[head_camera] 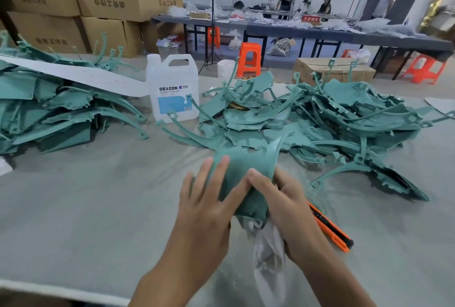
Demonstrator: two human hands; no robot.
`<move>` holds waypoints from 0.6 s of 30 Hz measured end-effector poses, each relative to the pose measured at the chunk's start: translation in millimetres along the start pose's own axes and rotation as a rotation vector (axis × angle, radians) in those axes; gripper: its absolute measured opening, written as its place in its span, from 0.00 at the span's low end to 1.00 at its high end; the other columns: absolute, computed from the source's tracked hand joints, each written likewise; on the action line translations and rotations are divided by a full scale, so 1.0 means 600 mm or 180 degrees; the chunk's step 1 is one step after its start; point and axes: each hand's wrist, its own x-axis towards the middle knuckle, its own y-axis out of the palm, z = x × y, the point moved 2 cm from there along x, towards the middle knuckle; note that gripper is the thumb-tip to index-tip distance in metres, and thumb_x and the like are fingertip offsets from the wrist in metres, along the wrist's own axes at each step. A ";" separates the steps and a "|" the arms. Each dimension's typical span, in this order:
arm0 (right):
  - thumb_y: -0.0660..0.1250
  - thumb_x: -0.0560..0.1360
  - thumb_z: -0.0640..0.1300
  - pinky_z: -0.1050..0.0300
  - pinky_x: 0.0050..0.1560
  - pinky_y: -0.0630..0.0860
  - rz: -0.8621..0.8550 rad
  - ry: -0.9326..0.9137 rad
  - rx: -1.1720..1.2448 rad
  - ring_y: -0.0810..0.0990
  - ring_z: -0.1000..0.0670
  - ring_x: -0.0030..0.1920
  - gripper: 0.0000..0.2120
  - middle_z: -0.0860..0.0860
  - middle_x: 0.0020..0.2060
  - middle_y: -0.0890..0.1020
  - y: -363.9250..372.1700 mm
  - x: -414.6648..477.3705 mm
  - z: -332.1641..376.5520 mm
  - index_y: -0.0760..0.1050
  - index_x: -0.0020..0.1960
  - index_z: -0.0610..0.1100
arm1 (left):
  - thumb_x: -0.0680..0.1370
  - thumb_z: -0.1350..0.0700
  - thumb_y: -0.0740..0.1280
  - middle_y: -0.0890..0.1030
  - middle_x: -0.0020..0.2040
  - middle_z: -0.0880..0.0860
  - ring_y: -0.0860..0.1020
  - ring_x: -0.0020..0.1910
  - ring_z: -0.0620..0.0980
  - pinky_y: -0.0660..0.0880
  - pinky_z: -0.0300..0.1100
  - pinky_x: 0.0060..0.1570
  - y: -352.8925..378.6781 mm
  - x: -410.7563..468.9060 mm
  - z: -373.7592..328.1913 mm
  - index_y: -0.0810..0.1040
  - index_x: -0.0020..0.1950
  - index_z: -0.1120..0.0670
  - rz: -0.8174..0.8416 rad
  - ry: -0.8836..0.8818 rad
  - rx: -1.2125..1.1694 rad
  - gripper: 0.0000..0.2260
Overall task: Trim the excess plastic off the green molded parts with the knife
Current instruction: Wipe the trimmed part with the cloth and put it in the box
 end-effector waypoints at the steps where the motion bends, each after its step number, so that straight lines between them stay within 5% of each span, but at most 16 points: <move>1: 0.66 0.82 0.44 0.42 0.55 0.83 -0.0046 -0.0060 -0.0139 0.85 0.41 0.55 0.09 0.44 0.53 0.86 -0.009 0.002 0.000 0.82 0.58 0.45 | 0.68 0.67 0.71 0.62 0.79 0.60 0.58 0.78 0.65 0.65 0.69 0.69 0.002 -0.003 0.011 0.57 0.79 0.45 0.0054 -0.0132 -0.0015 0.44; 4: 0.63 0.83 0.45 0.49 0.52 0.84 -0.0240 -0.0227 -0.0326 0.86 0.46 0.55 0.10 0.48 0.53 0.87 -0.035 0.011 -0.008 0.84 0.57 0.48 | 0.74 0.53 0.73 0.55 0.81 0.44 0.52 0.81 0.47 0.56 0.54 0.77 -0.009 -0.018 0.048 0.54 0.79 0.37 -0.0313 -0.0759 -0.0881 0.40; 7: 0.65 0.82 0.50 0.54 0.51 0.83 -0.0304 -0.0224 -0.0252 0.86 0.47 0.54 0.11 0.48 0.52 0.87 -0.058 0.022 -0.015 0.85 0.55 0.50 | 0.76 0.39 0.66 0.69 0.70 0.29 0.71 0.67 0.32 0.68 0.46 0.71 -0.021 -0.022 0.074 0.67 0.69 0.28 -0.0883 -0.1978 -0.2427 0.22; 10: 0.67 0.78 0.57 0.62 0.37 0.81 -0.0178 -0.0141 -0.0594 0.86 0.53 0.38 0.15 0.53 0.38 0.87 -0.057 0.026 -0.024 0.86 0.42 0.50 | 0.75 0.33 0.63 0.80 0.65 0.41 0.79 0.63 0.40 0.74 0.46 0.66 -0.018 -0.006 0.065 0.80 0.64 0.41 -0.0363 -0.2181 -0.4057 0.22; 13: 0.61 0.78 0.68 0.65 0.26 0.63 -0.0451 -0.0451 -0.1729 0.66 0.59 0.24 0.27 0.60 0.22 0.68 -0.057 0.029 -0.026 0.70 0.27 0.52 | 0.77 0.46 0.67 0.83 0.62 0.54 0.82 0.60 0.49 0.80 0.40 0.52 -0.026 0.001 0.045 0.84 0.62 0.51 0.0201 -0.2080 -0.5223 0.17; 15: 0.57 0.77 0.72 0.57 0.30 0.60 -0.0859 -0.0680 -0.1975 0.61 0.54 0.26 0.30 0.57 0.24 0.62 -0.076 0.039 -0.020 0.60 0.29 0.50 | 0.75 0.52 0.68 0.82 0.63 0.55 0.82 0.60 0.51 0.81 0.41 0.51 -0.027 0.002 0.035 0.83 0.63 0.51 0.0243 -0.2023 -0.5391 0.16; 18: 0.57 0.79 0.69 0.55 0.32 0.60 -0.1217 -0.0823 -0.1863 0.61 0.54 0.27 0.29 0.55 0.25 0.62 -0.075 0.055 -0.011 0.58 0.32 0.47 | 0.74 0.57 0.66 0.84 0.60 0.55 0.82 0.59 0.54 0.81 0.45 0.54 -0.015 0.007 0.001 0.84 0.60 0.47 0.0058 -0.2031 -0.5098 0.16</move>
